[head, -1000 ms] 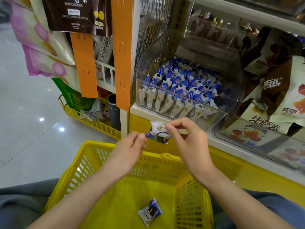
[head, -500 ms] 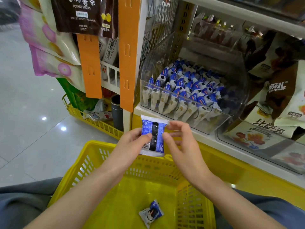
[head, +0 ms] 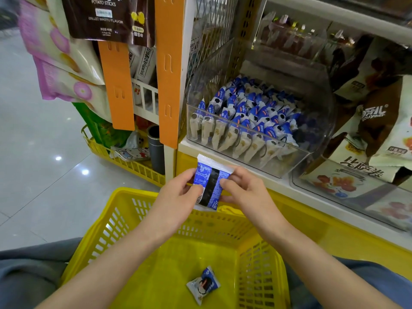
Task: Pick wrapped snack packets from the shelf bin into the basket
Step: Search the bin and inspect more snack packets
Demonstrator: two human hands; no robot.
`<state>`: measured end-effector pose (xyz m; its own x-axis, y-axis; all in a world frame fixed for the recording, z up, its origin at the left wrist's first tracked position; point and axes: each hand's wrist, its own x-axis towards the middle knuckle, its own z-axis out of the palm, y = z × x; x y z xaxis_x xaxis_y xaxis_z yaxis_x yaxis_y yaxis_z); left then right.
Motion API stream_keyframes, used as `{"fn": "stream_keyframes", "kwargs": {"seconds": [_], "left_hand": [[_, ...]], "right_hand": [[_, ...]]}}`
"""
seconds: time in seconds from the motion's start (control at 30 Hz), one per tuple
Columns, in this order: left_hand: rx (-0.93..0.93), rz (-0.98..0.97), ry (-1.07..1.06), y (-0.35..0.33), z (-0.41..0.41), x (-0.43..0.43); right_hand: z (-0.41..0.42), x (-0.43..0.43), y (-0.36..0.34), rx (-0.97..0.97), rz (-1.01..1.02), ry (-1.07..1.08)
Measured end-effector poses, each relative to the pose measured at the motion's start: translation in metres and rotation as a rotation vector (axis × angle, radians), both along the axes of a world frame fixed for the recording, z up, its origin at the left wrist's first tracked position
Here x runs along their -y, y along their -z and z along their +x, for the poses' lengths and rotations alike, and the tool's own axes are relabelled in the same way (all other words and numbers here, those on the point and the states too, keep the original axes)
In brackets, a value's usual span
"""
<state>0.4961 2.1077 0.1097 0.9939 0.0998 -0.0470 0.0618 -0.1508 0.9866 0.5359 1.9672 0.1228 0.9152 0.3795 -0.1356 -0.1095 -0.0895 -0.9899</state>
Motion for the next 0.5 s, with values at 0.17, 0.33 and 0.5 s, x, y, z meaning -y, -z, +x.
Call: {"fn": "stream_keyframes", "kwargs": {"seconds": [0.17, 0.33, 0.5], "left_hand": [[0.05, 0.133, 0.031, 0.007, -0.003, 0.0], [0.178, 0.332, -0.03, 0.013, -0.006, 0.003], [0.221, 0.524, -0.056, 0.016, -0.007, -0.002]], "right_hand": [[-0.002, 0.001, 0.006, 0.178, -0.231, 0.02], [-0.001, -0.001, 0.005, 0.159, -0.194, 0.05], [0.0, 0.0, 0.007, 0.18, -0.248, 0.071]]}}
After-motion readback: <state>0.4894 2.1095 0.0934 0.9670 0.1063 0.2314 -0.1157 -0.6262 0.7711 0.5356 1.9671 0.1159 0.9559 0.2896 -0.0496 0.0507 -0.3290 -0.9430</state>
